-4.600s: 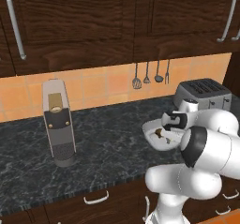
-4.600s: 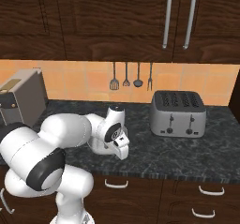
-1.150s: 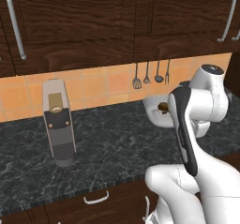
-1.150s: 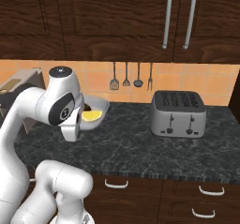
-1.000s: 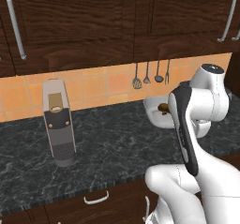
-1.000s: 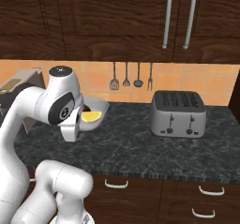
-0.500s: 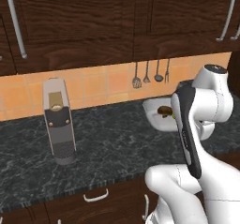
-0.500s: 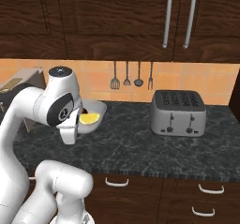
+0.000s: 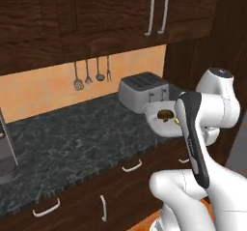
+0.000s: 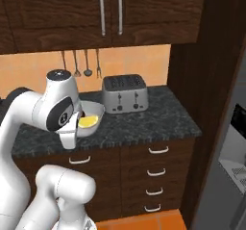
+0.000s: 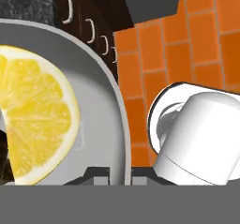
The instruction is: Take the meat container that has the steak and place it on the second highest rack of the freezer. Then take the vegetable container that has the mushroom and lemon wedge and place it on the highest rack of the freezer.
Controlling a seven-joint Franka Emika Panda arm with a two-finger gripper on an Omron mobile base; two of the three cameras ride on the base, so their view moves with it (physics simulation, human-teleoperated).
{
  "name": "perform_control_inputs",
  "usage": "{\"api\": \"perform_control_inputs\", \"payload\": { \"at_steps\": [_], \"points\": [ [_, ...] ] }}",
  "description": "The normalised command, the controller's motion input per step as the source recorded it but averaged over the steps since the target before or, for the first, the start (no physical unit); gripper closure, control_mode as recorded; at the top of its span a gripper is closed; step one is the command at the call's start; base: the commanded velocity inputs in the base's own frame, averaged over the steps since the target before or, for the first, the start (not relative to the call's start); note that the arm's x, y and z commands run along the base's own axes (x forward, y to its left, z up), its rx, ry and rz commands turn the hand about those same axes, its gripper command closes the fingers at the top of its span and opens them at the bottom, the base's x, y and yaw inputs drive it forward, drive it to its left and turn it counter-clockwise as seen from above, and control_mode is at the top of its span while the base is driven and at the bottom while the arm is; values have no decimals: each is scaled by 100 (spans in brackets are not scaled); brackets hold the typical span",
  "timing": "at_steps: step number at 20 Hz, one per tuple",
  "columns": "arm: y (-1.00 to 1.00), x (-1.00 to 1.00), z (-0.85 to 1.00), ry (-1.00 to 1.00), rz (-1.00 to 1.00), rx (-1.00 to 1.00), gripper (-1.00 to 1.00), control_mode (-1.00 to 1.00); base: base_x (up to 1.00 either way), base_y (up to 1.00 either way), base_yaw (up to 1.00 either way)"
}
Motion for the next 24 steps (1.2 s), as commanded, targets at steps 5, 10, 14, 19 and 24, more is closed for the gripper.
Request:
{"api": "perform_control_inputs", "payload": {
  "at_steps": [5, 10, 14, 19, 24],
  "points": [
    [0, 0, 0, 0, 0, 0, 100, 100, 0, 0, -99],
    [0, 0, 0, 0, 0, 0, 100, 100, -6, 0, -100],
    [0, 0, 0, 0, 0, 0, 100, 100, -9, 0, -100],
    [0, 0, 0, 0, 0, 0, 100, 100, -4, -3, -99],
    [0, 0, 0, 0, 0, 0, 100, 100, 0, -37, -83]
  ]
}}
